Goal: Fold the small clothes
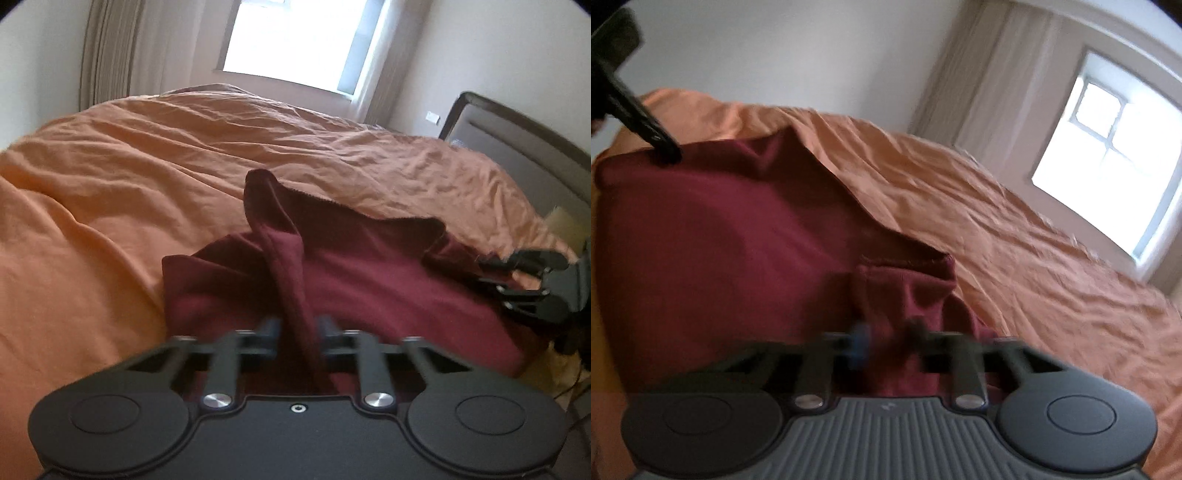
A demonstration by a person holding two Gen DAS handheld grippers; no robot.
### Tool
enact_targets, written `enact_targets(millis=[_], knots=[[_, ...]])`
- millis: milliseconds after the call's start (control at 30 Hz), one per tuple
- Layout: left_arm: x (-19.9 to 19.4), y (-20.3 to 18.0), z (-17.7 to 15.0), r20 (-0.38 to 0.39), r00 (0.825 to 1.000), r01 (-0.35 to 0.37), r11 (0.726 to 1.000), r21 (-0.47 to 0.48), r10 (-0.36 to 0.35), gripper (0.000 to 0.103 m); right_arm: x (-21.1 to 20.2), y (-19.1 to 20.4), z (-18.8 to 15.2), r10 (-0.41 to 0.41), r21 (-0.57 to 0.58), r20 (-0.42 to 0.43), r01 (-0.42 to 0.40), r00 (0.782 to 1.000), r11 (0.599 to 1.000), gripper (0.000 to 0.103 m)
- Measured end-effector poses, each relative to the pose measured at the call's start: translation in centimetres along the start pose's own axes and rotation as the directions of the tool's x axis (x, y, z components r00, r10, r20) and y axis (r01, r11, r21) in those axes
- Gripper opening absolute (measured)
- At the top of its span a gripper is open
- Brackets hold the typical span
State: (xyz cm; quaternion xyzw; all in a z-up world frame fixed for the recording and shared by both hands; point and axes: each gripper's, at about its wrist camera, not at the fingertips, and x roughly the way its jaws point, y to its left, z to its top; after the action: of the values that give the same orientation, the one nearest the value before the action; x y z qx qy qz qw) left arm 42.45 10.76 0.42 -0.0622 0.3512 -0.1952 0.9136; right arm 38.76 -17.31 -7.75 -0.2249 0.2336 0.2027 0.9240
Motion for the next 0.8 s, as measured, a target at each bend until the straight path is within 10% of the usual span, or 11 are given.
enact_targets(millis=[133, 300, 467, 800], knots=[[-0.6, 0.1, 0.3, 0.023, 1.0, -0.017, 1.0, -0.016, 0.018, 0.005, -0.6, -4.2, 0.0, -0.039, 0.269, 0.023, 0.032, 0.999, 0.963, 0.008], [0.1, 1.6, -0.4, 0.006, 0.998, -0.059, 0.991, -0.123, 0.06, 0.005, 0.2, -11.4, -3.1, 0.02, 0.654, -0.014, -0.006, 1.0, 0.756, 0.008], [-0.1, 2.1, -0.8, 0.022, 0.999, -0.025, 0.986, -0.163, 0.028, 0.012, 0.6, -13.3, -6.2, 0.065, 0.785, 0.01, -0.048, 0.998, 0.618, 0.013], [-4.4, 1.1, -2.8, 0.074, 0.997, 0.017, 0.989, -0.149, -0.006, 0.048, -8.1, -9.2, -7.4, -0.001, 0.668, 0.097, -0.064, 0.995, 0.741, 0.079]])
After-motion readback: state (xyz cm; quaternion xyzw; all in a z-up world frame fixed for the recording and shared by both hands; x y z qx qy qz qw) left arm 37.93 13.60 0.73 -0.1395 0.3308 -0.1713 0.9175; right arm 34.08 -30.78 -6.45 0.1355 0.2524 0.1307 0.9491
